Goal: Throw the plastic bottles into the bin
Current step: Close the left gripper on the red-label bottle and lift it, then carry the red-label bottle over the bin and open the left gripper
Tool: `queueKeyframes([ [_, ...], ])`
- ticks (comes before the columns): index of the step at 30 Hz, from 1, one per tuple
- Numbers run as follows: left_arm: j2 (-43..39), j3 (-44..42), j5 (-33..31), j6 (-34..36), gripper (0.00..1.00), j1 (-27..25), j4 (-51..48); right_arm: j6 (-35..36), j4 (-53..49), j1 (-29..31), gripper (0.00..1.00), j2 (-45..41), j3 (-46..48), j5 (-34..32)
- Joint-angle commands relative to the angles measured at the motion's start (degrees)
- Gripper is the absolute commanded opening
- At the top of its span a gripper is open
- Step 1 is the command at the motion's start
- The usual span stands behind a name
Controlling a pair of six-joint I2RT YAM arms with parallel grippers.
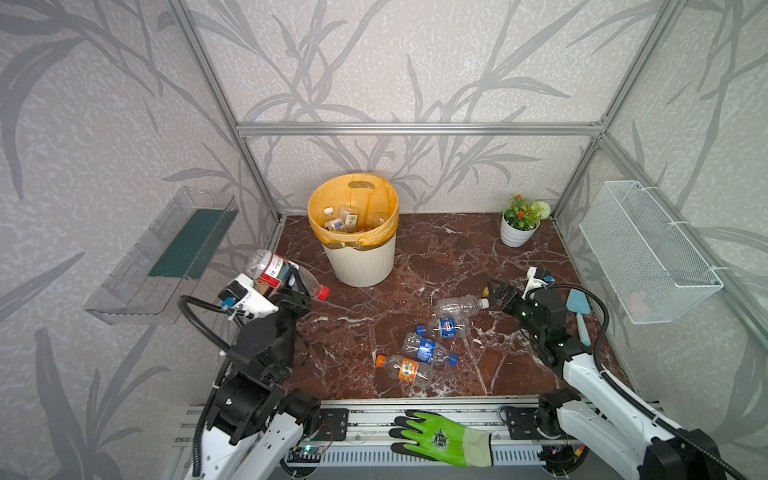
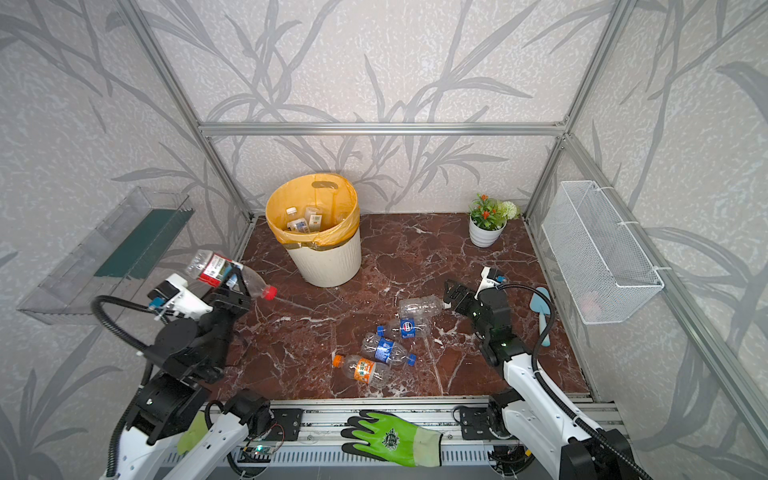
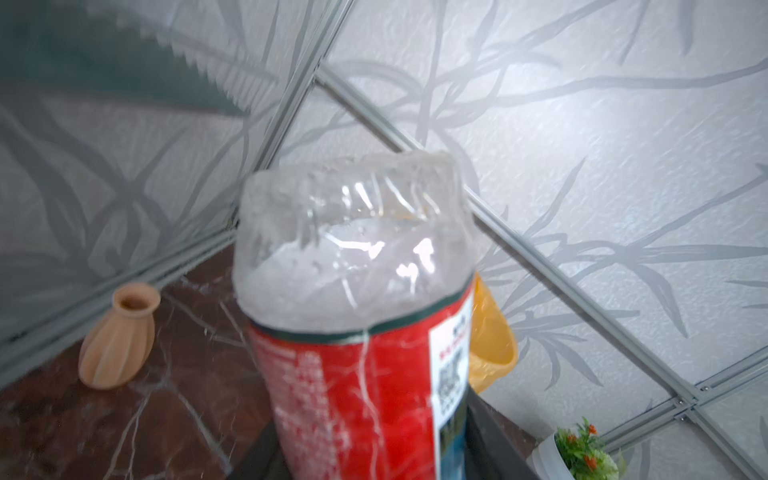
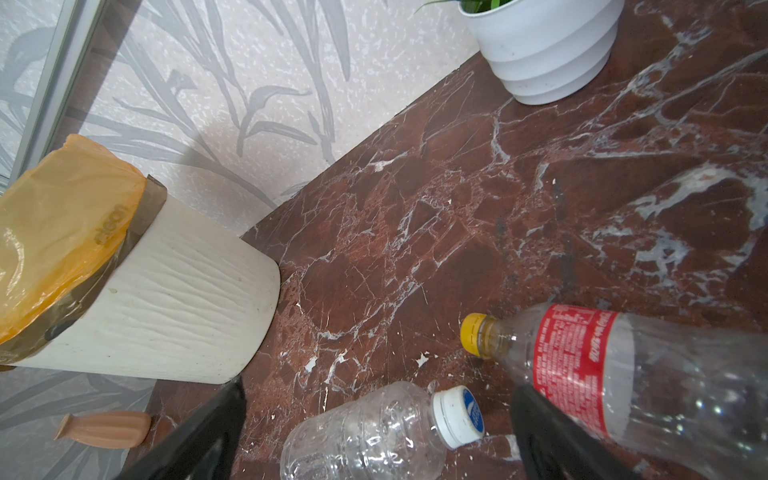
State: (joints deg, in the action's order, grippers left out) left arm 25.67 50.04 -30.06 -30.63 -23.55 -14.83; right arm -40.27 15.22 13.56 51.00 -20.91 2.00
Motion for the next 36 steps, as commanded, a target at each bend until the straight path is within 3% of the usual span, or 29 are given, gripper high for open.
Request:
queueKeyframes([
  [1, 6.73, 7.27, 1.52, 19.28, 0.48, 0.04, 9.63, 1.21, 0.73, -0.20, 0.99, -1.08, -1.90, 0.01],
  [4, 14.64, 14.10, 7.56, 23.75, 0.48, 0.10, 14.72, 1.27, -0.41, -0.25, 0.99, -2.83, -1.34, -0.50],
  [7, 23.33, 20.37, 13.71, 20.48, 0.48, 1.31, 13.06, 1.84, -2.68, -0.29, 0.99, -5.39, -0.98, -1.46],
  [11, 37.12, 25.48, 14.22, 17.93, 0.52, 1.40, 14.76, 3.32, -5.29, -0.77, 0.99, -8.04, -1.09, -1.81],
  [14, 50.56, 36.29, 16.87, 17.23, 0.55, 1.50, 2.42, 5.48, -8.02, -1.51, 0.99, -9.11, -2.14, -0.62],
  [16, 55.04, 43.98, 17.18, 16.45, 0.60, 1.29, -7.61, 6.87, -10.98, -1.87, 0.99, -10.55, -3.26, -0.80],
  [19, 48.93, 39.43, 17.66, 18.98, 0.85, 1.14, 1.07, 8.36, -14.37, -2.52, 0.99, -12.77, -4.09, -1.58],
  [21, 43.80, 35.12, 17.29, 20.54, 0.92, 1.05, 8.32, 8.41, -15.80, -3.29, 0.99, -13.29, -4.47, -1.47],
  [27, 37.17, 32.83, 16.66, 20.32, 0.93, 1.01, 3.86, 5.91, -16.02, -3.72, 0.99, -11.08, -4.66, -1.00],
  [36, 29.24, 20.31, 18.66, 15.09, 0.93, 0.81, 5.15, 0.35, -16.10, -3.72, 0.99, -6.26, -4.80, 1.75],
])
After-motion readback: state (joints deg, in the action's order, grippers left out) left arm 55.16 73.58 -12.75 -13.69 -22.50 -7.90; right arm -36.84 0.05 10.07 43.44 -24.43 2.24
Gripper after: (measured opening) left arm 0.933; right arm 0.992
